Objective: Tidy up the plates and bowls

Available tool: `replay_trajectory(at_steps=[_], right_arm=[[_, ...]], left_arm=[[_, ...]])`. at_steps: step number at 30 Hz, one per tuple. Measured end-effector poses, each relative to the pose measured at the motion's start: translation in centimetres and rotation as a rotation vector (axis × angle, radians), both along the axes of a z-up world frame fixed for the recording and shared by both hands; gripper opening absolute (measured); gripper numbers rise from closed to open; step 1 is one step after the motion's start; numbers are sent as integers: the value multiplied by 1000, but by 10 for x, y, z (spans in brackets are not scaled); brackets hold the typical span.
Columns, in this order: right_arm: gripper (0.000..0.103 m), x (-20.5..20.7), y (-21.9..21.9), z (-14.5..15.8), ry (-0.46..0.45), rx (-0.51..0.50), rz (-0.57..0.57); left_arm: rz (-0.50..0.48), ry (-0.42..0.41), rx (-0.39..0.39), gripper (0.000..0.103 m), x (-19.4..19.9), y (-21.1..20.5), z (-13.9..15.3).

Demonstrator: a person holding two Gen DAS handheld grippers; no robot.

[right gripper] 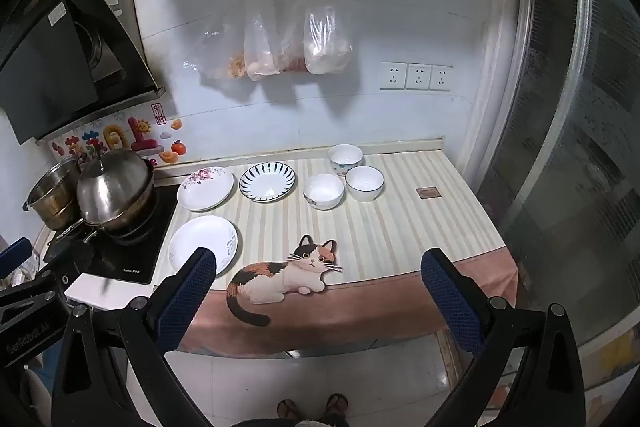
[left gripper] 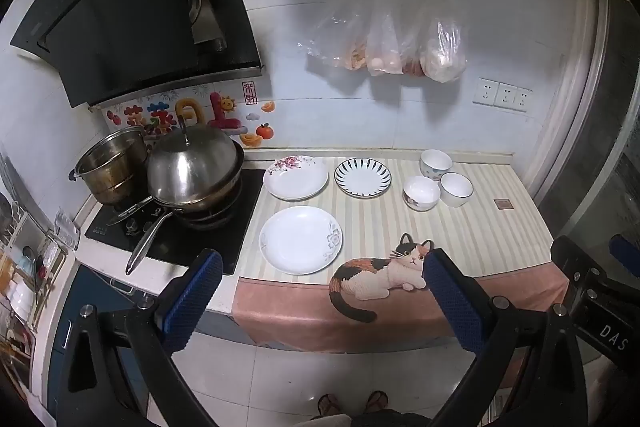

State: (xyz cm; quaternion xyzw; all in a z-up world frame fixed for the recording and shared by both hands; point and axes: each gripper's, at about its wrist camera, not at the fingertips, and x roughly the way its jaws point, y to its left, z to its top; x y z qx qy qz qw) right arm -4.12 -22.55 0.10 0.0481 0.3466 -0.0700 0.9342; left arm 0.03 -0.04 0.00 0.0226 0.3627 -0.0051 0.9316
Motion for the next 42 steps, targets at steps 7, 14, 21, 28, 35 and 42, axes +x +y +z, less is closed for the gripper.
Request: replay_trajectory(at_steps=[7,14,21,28,35,42], right_arm=[[103,-2,2,3,-6,0,4],[103,-5,2,6,-10,4,3],[103,-8,7,13,-19,0,10],[103,-10,8,14,-20,2,17],[103,-9,11,11,-17,9,20],[103,-8,15,10,-15,10,24]], left_arm=[[1,-4,-10,103,0,0,0],[4,-7,-10,103,1,0,0],[3,-12,-11,103,0,-2,3],[4,-13,-13,103,0,-1,4],[6,-13,-14,103,0,2,8],[6,-14,-17,103,0,2,8]])
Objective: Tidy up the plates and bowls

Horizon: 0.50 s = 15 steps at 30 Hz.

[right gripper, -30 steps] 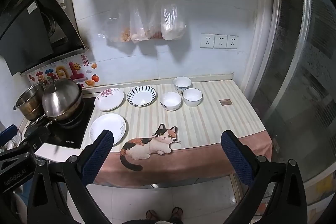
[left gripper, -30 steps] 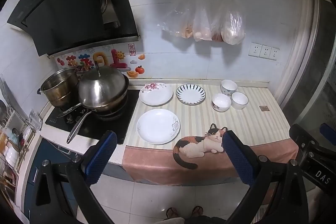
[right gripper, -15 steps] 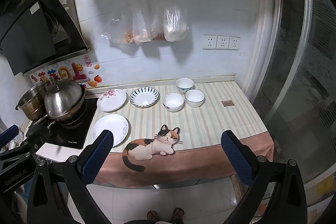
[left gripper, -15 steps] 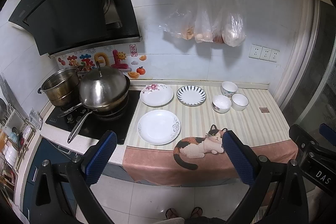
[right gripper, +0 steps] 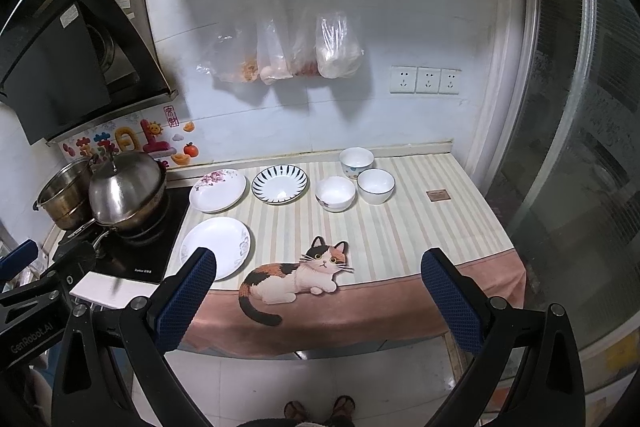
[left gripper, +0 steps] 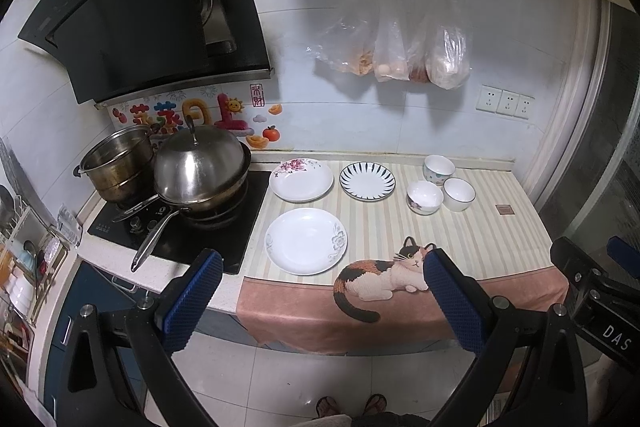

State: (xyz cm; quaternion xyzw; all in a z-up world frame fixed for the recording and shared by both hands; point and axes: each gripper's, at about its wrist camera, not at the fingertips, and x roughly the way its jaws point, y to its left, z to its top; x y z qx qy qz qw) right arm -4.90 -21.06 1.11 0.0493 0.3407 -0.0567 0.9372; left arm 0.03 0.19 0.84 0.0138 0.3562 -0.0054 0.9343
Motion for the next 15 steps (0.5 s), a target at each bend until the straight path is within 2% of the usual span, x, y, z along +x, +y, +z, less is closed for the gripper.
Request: replay_trajectory(at_steps=[15], right_arm=[[103,0,3,-2,-5,3,1]], left_arm=[[8,-6,-8,103,-6,18,-4]])
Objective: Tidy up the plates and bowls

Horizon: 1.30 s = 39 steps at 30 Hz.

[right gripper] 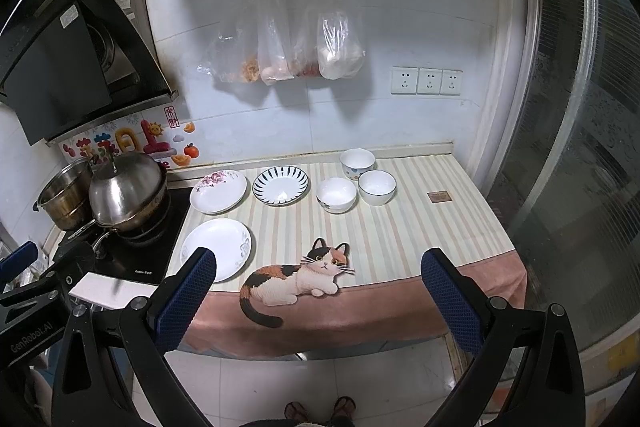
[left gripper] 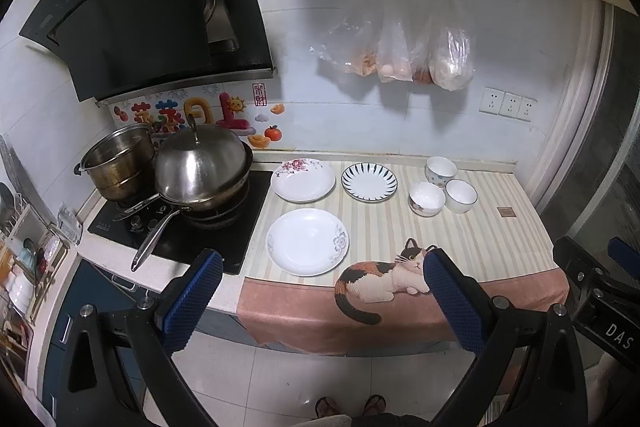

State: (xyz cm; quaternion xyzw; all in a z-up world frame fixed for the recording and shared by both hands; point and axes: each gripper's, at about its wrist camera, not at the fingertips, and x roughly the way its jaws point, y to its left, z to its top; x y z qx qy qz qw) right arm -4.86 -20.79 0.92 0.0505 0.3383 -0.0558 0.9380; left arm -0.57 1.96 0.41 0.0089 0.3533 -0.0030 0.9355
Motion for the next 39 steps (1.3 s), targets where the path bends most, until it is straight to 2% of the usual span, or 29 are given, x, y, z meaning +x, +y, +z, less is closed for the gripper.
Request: replay_trajectory(at_steps=[26,39], right_arm=[[103,17,1,2,-5,7,-6],[103,20,-3,-7,3,33,-1]], left_arm=[[0,-5,2,103,13,-7,-5],[-4,-1,-8,103,19,-1,-11]])
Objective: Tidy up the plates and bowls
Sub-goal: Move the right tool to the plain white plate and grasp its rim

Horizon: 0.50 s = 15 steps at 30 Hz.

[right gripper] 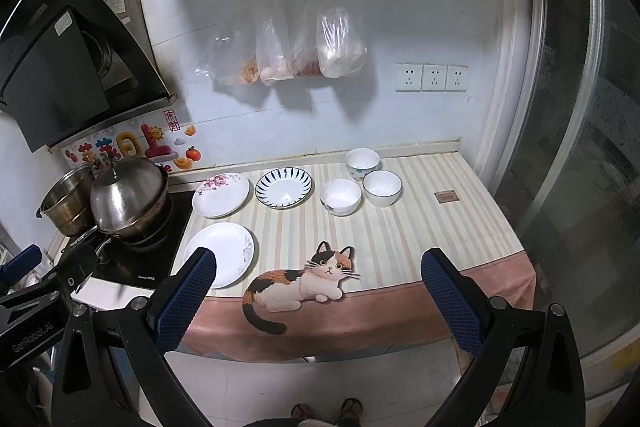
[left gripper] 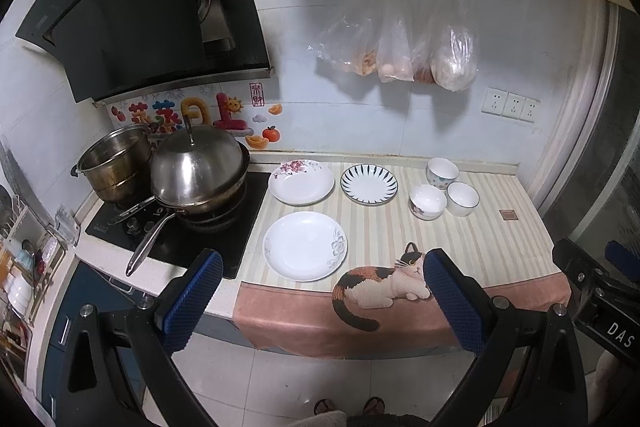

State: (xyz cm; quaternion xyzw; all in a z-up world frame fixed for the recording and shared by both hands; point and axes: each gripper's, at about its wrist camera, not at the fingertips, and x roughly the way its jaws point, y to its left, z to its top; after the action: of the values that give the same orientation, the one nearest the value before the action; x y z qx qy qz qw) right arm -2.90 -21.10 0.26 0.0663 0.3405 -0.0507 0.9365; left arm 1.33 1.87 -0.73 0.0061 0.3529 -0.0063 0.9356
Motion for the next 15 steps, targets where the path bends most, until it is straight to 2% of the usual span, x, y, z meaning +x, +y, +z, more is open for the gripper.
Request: replay_trajectory(at_steps=[3,6,9,12,15], right_arm=[[103,9,4,-10,10,30,17],[103,30,13,-30,36,90,90],[103,55,25,-61,118,152,148],[103,86,37,-99,211,199,174],[103,124,52,-146,320,202,207]], left_arm=[[-1,-2,-14,103,11,9,-12],[-2,33,-34,103,32,25,-33],[26,72,-45,103,55,45,-59],[89,128,-22,103,84,67,-94],[151,228,-40,103,119,92,-138]])
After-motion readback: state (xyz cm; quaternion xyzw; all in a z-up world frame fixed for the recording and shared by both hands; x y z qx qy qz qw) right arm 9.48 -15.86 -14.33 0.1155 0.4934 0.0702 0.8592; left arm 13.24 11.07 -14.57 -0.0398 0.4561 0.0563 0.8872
